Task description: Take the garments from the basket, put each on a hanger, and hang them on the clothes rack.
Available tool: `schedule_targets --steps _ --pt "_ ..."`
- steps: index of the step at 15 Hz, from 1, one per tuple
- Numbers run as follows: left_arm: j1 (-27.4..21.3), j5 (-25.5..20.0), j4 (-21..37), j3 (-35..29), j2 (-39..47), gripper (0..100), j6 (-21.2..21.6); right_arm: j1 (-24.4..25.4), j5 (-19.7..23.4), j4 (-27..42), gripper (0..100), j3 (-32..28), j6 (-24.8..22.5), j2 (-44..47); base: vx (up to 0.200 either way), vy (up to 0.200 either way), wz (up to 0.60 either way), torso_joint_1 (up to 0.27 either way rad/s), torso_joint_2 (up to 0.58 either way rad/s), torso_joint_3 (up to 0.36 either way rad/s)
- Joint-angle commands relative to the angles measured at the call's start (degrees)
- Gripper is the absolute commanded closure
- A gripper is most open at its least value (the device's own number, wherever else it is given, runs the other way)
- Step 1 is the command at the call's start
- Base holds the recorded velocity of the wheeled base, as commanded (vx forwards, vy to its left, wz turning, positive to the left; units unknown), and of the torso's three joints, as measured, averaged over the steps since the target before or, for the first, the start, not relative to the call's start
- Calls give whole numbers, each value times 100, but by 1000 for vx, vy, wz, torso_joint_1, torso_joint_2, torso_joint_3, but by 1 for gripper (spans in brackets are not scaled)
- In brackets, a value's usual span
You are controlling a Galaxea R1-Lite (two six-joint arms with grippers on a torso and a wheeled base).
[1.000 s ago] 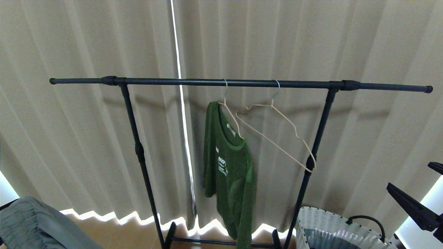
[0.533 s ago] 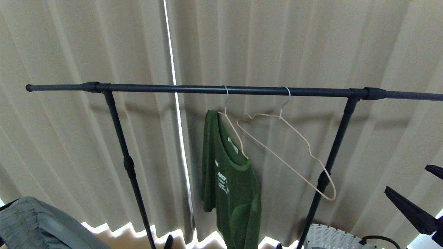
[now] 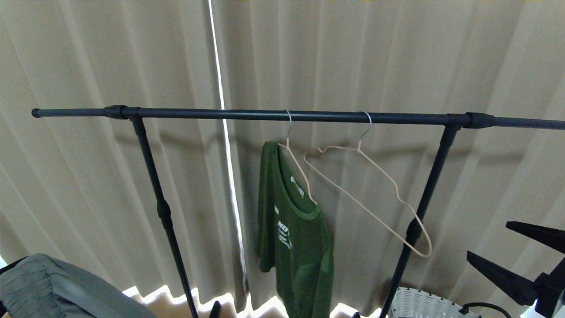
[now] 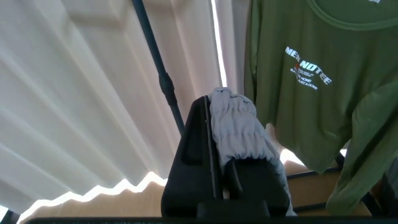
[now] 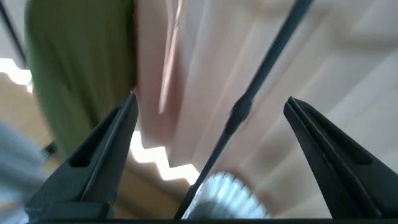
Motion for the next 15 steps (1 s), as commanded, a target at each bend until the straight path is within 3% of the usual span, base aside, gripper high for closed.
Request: schedule_targets --steps 1,3,5,6,7,10,15 --pt "-8 0 -6 2 -41 100 2 451 -34 1488 0 -1398 25 666 0 0 0 0 0 0" --pt "-26 -9 -6 2 -111 100 11 723 -351 2367 0 -2286 87 1184 0 0 0 0 0 0" --pt "-131 -9 -6 -7 -155 100 11 1075 -992 2402 0 -2611 113 1782 0 0 0 0 0 0" --pt "-272 -9 -6 2 -190 100 19 1497 -1564 2253 0 -2787 307 2239 0 0 0 0 0 0" --pt "-316 -9 -6 11 -190 100 63 1840 -1783 2121 0 -2936 597 2476 0 0 0 0 0 0" --pt "-342 -9 3 37 -181 100 90 2174 -1942 2068 0 -3613 922 3162 0 0 0 0 0 0" --pt "-342 -9 3 37 -164 100 90 1822 -1933 2060 0 -4290 948 4014 0 0 0 0 0 0"
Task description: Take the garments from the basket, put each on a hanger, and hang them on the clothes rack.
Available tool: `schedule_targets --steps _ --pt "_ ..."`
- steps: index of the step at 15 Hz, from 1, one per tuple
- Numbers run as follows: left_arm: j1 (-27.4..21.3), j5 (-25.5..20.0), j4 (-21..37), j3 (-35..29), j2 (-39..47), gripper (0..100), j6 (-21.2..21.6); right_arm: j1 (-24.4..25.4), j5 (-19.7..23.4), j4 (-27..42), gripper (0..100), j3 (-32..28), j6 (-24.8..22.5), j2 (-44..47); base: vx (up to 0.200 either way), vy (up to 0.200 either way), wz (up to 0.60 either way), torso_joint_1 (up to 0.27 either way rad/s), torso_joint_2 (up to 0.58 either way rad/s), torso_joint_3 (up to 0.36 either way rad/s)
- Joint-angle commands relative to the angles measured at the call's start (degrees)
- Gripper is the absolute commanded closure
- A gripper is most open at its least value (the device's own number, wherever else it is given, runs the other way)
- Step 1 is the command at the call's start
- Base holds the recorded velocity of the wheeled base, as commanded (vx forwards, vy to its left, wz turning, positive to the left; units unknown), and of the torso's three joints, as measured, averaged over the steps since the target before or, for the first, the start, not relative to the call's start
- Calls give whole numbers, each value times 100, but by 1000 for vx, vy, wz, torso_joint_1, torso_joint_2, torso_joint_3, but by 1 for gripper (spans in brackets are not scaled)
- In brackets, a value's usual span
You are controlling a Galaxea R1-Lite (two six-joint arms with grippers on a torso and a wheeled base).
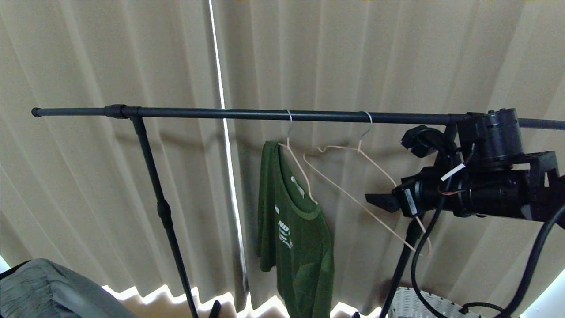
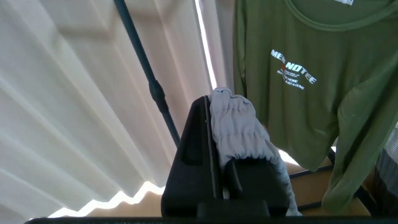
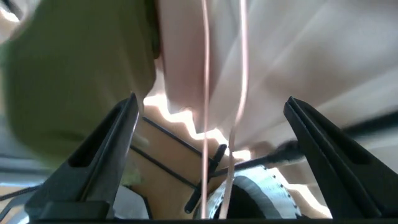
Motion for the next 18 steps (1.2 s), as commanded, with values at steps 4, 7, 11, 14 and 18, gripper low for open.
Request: schedule_targets --steps 4,7,11,14,18 --pt "-1 2 -4 9 -2 100 6 -195 16 -8 0 -263 20 613 0 0 0 0 0 0" --pt "-1 2 -4 9 -11 100 6 -187 7 -8 0 -263 11 613 0 0 0 0 0 0" --pt "-1 2 -4 0 -37 100 6 -195 -2 -8 100 -245 20 586 0 0 0 0 0 0" --pt "-1 2 -4 -8 -64 100 6 -195 7 -8 100 -237 20 525 0 0 0 0 0 0" --pt "-1 2 -4 -8 -81 100 6 -187 16 1 100 -210 29 410 0 0 0 0 0 0"
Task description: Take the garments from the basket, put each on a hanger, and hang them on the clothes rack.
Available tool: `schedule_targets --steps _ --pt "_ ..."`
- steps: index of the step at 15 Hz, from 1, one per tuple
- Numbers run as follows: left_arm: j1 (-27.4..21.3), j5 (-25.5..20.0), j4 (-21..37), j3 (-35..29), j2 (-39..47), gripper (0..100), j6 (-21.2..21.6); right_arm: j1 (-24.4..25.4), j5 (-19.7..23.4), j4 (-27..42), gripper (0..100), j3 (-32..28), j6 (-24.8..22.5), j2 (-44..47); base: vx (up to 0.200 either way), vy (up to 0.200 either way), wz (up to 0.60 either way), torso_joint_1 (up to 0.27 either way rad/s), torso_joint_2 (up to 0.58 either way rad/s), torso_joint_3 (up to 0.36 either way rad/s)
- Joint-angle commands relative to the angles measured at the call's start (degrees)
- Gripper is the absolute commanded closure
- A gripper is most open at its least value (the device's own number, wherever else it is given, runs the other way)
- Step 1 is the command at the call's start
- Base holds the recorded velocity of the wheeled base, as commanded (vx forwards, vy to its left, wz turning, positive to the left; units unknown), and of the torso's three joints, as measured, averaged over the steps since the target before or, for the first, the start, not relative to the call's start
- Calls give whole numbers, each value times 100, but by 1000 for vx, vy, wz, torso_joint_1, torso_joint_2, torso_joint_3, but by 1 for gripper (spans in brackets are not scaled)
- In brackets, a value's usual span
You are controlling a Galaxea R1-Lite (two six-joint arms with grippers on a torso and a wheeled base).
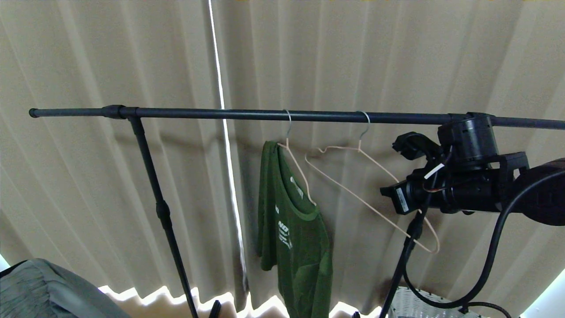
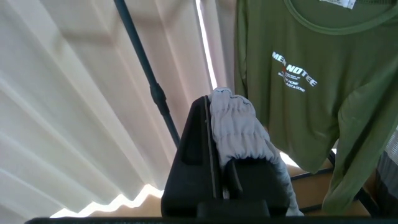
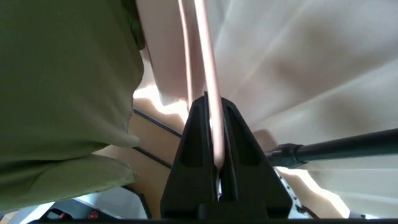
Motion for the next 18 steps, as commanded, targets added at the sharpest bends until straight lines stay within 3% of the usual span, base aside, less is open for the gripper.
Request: schedule_targets --steps 1,6,10,14,15,16,18 --pt "0 2 -2 -2 -4 100 1 -3 2 -6 100 13 18 -176 0 0 0 0 0 0" --pt "0 2 -2 42 4 100 27 -3 -7 -6 100 83 387 -677 0 0 0 0 0 0" --pt "0 2 -10 68 -4 100 115 -3 -15 -32 100 584 449 -1284 0 0 0 0 0 0" --pt "0 2 -2 130 22 100 124 -108 -103 -463 100 1859 449 -2338 0 0 0 0 0 0" --pt "0 2 -2 130 22 100 124 -108 -103 -463 100 1859 449 -2338 0 0 0 0 0 0" --pt "0 2 -10 130 31 100 124 -249 -349 -744 100 2553 440 -2857 0 0 0 0 0 0" --pt "0 2 -10 138 39 100 124 -319 -472 -990 100 3107 440 -3156 -100 0 0 1 1 1"
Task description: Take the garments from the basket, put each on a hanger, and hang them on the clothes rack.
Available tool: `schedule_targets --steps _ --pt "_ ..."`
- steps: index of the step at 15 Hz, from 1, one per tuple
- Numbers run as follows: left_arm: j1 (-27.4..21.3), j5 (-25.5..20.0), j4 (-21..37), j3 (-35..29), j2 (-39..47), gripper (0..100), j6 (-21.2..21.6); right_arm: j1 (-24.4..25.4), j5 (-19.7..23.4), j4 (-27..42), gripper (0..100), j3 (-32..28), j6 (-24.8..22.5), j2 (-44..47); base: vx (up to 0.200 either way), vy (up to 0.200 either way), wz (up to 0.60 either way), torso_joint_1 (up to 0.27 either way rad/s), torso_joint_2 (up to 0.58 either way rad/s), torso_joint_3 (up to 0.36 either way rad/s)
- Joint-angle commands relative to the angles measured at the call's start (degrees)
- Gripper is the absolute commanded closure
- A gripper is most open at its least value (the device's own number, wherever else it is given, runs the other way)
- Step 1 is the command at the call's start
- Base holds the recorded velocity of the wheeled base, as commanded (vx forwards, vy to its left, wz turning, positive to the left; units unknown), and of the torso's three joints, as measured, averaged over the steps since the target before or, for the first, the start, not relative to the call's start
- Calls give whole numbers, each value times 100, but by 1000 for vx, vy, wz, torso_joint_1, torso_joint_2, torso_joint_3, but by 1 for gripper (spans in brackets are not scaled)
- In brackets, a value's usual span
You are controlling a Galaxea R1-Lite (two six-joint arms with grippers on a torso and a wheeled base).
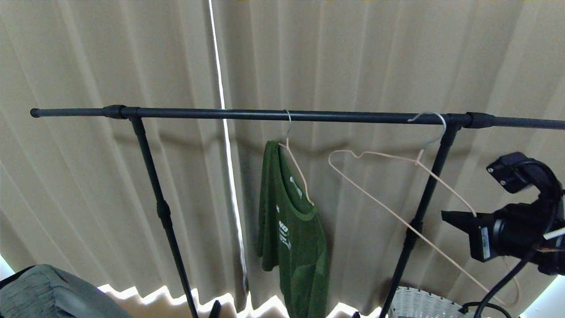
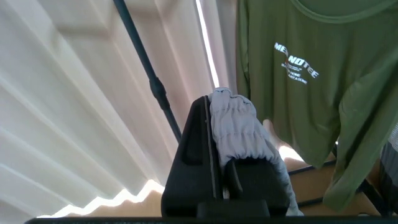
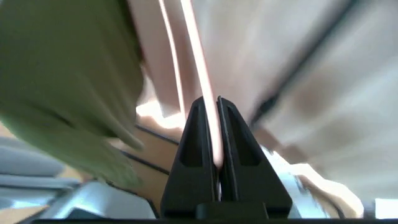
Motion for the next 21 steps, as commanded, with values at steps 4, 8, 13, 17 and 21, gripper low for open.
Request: schedule_targets --steps 4,8,13,17,21 --pt "9 12 -6 -6 -3 100 7 -88 -28 -1126 100 1917 48 -1153 -200 0 0 9 4 2" --pt "0 12 -6 91 164 100 34 -185 95 -1574 100 2172 224 -942 -200 0 0 -4 1 4" --pt "0 3 -6 179 182 100 148 -185 95 -1574 100 2216 224 -942 -200 0 0 -1 0 5" --pt "-79 3 -6 240 182 100 271 -176 104 -1574 100 2198 224 -942 -150 0 0 1 1 1" --pt "-167 3 -6 223 182 100 262 -168 104 -1574 100 2207 215 -942 0 0 0 0 0 0"
